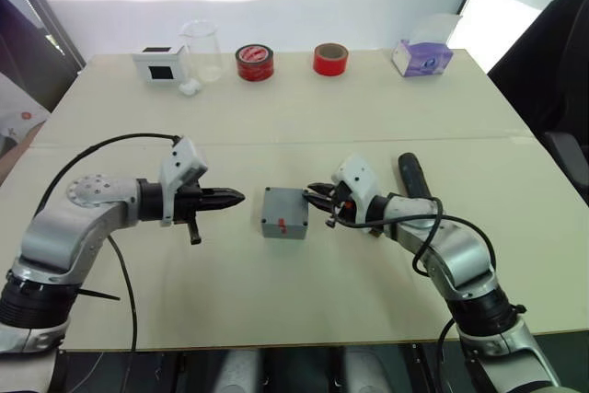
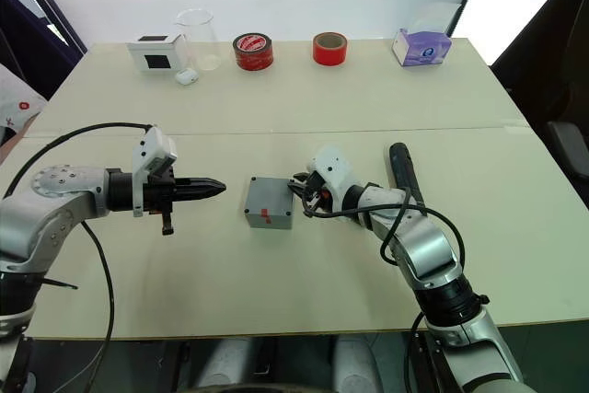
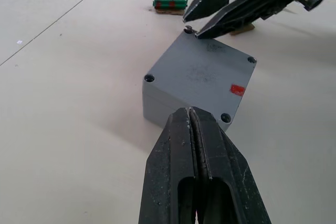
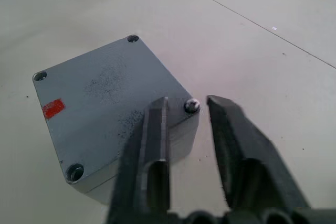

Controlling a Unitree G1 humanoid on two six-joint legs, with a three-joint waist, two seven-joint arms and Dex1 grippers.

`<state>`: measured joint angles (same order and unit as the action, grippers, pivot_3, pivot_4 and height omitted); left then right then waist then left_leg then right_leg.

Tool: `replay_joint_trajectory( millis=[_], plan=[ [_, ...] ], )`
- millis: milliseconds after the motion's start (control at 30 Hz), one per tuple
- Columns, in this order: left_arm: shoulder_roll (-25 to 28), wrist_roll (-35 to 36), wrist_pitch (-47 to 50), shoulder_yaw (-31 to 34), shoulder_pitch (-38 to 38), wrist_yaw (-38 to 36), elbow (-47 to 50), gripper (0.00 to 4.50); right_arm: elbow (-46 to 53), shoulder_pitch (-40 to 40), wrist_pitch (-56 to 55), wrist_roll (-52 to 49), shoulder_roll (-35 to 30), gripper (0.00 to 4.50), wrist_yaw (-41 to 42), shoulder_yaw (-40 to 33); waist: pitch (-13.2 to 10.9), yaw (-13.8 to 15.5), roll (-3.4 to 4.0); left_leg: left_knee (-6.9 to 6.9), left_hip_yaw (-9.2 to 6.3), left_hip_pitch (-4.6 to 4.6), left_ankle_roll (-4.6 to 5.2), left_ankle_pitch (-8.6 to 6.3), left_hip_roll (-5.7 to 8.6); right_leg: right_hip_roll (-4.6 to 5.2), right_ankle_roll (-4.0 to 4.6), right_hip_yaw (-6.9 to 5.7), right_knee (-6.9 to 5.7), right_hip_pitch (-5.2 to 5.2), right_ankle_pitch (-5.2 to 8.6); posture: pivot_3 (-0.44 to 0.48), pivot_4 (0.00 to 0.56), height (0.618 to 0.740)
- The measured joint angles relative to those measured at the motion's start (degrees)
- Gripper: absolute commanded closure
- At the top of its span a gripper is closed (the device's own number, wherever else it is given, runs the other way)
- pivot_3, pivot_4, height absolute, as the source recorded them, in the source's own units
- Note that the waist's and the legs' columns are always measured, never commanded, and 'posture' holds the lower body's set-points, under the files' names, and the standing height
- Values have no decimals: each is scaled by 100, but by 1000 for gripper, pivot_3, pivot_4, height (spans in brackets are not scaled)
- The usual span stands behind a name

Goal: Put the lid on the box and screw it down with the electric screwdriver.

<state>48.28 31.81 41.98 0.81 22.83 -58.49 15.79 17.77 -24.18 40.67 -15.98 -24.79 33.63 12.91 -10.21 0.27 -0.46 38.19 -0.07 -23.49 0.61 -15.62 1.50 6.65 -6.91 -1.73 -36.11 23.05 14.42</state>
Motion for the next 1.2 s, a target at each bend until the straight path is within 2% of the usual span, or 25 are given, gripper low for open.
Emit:
replay_joint_trajectory(
  millis=[100,267,367,433,500,600,633,733,767,867,1000,1200],
  plan=[
    [-34,3,11,-2,0,9,1,4500,0,-1,17,1,1,1117,-21,-25,0,1,0,0,0,0,0,0,0,0,0,0,0,0,0,0,150,740],
    [-123,15,26,-3,21,14,2,4500,45,-68,266,-179,-16,1117,-22,-329,0,9,0,0,0,0,0,0,0,0,0,0,0,0,0,0,150,740],
    [-203,66,38,-12,180,-3,0,4500,241,-253,789,-525,-31,1117,-225,-1014,0,40,0,0,0,-1,-1,1,0,1,0,0,-1,-1,0,0,150,740],
    [-241,128,35,-68,460,-56,26,4500,339,-582,1462,-911,-370,500,-305,-1735,-1,59,1,3,-1,-3,-2,1,4,5,0,-1,0,-3,-1,0,150,740],
    [-252,134,14,-163,587,-124,90,4500,348,-833,1875,-1106,-762,92,-287,-2197,-1,46,1,2,0,-2,-1,0,5,7,0,0,3,-4,-1,0,150,740],
    [-358,126,-44,-430,780,-263,181,4500,205,-1271,2758,-1364,-1288,92,-291,-2564,-2,31,3,0,2,-2,-1,1,4,6,0,0,3,-2,-1,0,150,740],
    [-441,132,-91,-592,921,-345,278,4500,-34,-1670,3547,-1459,-1507,92,-307,-2700,-2,15,3,-1,5,-2,0,1,1,5,1,1,2,1,-1,0,150,740],
    [-456,2,-342,-885,1117,-560,379,4500,-569,-2080,4881,-1682,-2514,92,-166,-2271,-3,8,8,-11,8,-2,1,1,-2,3,7,2,8,3,3,0,150,740],
    [-447,-91,-438,-961,1118,-629,372,4500,-691,-2062,5036,-1704,-2869,92,-79,-1998,-4,10,10,-9,10,-6,2,0,-3,3,9,3,9,5,4,0,150,740],
    [-449,-271,-620,-1188,1117,-776,357,4500,-970,-2028,5143,-1832,-3327,92,219,-1465,-6,-21,12,-9,16,-8,2,0,-2,5,8,6,9,9,4,0,150,740],
    [-461,-421,-812,-1355,1112,-913,358,4500,-1675,-2072,5144,-1876,-3647,92,545,-898,-6,-55,11,-7,16,-9,2,0,-2,5,8,6,8,9,4,0,150,740],
    [-540,-516,-879,-1362,1067,-900,393,4500,-2632,-2615,4803,-1662,-3677,92,1201,317,-7,-105,12,-7,15,-13,3,0,-3,3,7,6,8,17,4,0,150,740]
  ],
)
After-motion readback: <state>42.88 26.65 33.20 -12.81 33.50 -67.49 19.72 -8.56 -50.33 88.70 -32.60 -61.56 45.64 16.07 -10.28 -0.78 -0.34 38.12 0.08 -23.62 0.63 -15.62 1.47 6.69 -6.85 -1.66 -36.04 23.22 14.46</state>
